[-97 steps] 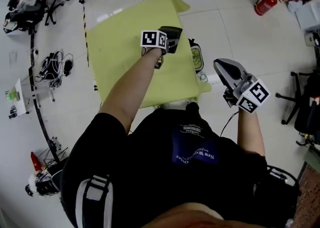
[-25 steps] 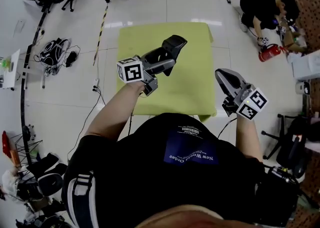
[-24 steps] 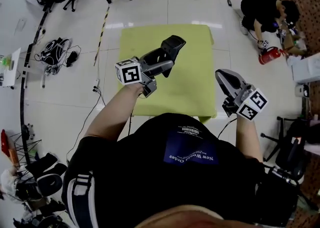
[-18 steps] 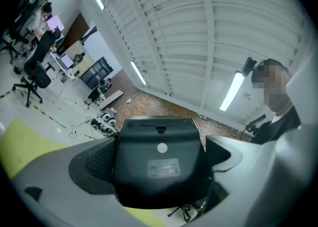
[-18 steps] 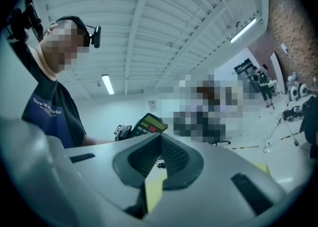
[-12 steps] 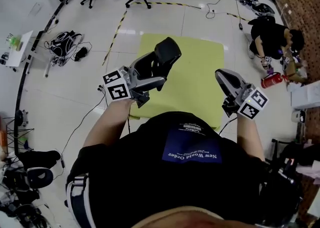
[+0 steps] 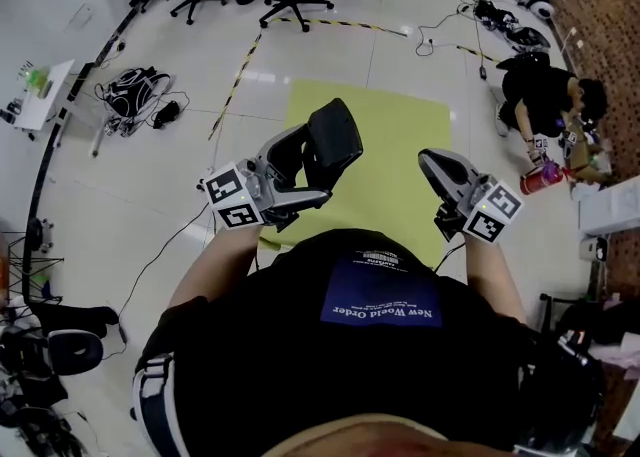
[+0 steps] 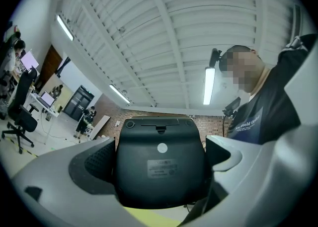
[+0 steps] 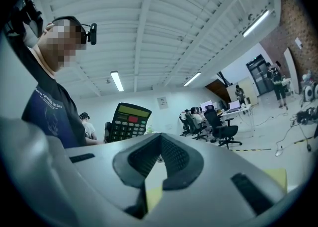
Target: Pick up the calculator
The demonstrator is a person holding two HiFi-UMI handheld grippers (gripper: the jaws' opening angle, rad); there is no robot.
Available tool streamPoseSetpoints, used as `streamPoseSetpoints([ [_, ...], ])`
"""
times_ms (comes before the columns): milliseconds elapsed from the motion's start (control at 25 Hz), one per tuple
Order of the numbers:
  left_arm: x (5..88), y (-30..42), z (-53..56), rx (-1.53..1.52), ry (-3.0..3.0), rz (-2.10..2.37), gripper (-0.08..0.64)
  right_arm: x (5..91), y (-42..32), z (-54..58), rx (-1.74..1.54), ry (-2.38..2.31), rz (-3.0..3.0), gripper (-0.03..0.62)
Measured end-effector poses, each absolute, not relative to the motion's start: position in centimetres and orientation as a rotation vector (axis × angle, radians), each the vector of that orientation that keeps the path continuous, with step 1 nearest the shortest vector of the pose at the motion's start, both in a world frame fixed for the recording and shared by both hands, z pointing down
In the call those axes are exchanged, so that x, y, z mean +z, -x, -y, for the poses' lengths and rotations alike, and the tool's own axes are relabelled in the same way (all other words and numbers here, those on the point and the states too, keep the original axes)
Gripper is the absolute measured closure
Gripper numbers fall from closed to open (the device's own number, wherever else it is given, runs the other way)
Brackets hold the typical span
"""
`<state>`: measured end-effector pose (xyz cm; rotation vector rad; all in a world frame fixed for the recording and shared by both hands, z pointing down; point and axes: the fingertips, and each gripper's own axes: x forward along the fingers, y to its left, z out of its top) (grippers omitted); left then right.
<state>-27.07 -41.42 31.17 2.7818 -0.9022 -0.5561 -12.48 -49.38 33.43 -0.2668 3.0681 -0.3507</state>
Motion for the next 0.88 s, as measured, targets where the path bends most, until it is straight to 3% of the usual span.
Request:
streamPoseSetpoints([
  [880,32.8,23.5,43.1,-0.479,-2.796,0.831,-0.014,35.6,9.7,50.6,-0.449,0.400,-3.056,0.609],
])
